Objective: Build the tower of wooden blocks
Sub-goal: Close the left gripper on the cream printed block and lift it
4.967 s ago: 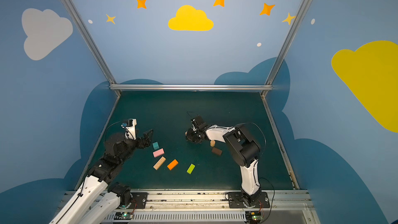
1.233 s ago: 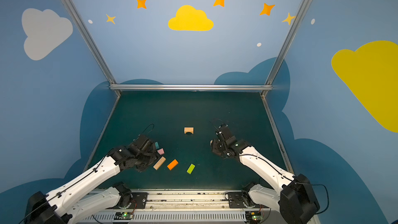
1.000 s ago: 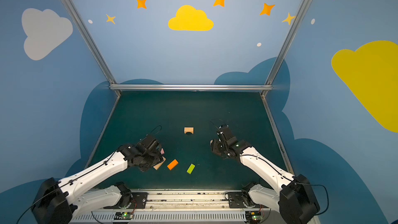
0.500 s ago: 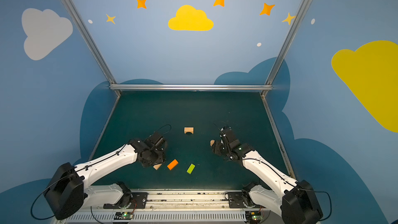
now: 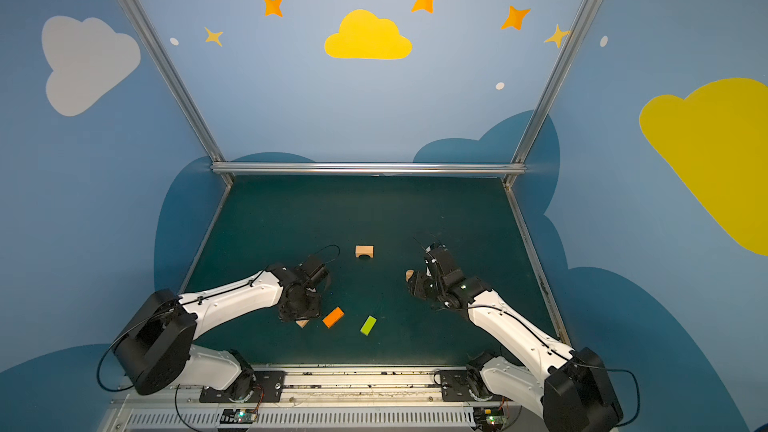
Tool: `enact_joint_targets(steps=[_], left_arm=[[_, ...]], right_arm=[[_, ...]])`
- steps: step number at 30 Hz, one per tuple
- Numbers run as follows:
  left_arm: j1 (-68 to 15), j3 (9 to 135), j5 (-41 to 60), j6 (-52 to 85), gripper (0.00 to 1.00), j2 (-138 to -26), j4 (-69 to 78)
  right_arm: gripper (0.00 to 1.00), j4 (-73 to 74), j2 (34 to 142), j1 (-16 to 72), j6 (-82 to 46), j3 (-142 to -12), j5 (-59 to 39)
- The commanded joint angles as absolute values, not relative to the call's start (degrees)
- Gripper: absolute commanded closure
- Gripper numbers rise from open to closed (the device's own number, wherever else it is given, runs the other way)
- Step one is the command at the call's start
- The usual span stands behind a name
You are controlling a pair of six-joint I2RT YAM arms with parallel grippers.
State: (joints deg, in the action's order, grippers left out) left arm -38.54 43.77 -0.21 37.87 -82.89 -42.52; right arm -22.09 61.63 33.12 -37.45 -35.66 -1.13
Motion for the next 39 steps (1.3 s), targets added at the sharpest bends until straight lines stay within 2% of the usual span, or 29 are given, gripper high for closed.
enact_joint_targets(steps=[1, 7, 14, 23, 33, 39], left_arm=[[-38.52, 44.48, 1.10, 36.73, 0.41, -84.31, -40.19], [-38.53, 45.14, 1.32, 36.74, 0.55, -87.20, -40.34], [-38.50, 46.51, 0.56, 37.04, 0.70, -85.29, -41.77], [-38.50, 55.48, -1.23, 31.58, 0.87, -82.55, -46.77], [-38.50, 70.88, 3.75, 13.88, 0.95, -91.44, -48.51], [-38.58, 78.27, 11.76, 1.47, 0.96, -98.93, -48.80]], right_arm=[[0.46, -21.96, 60.59, 32.70, -37.74, -34.85, -0.71], [0.46, -21.97, 61.08, 32.44, -37.77, -34.94, -1.23], [0.46, -21.89, 61.08, 32.32, -37.84, -35.06, -1.43], [0.46, -22.61, 60.07, 32.26, -37.36, -35.34, -1.76], [0.45, -27.88, 53.44, 31.14, -35.64, -37.25, -1.64], [0.44, -34.03, 45.97, 30.07, -35.07, -38.22, 0.28]])
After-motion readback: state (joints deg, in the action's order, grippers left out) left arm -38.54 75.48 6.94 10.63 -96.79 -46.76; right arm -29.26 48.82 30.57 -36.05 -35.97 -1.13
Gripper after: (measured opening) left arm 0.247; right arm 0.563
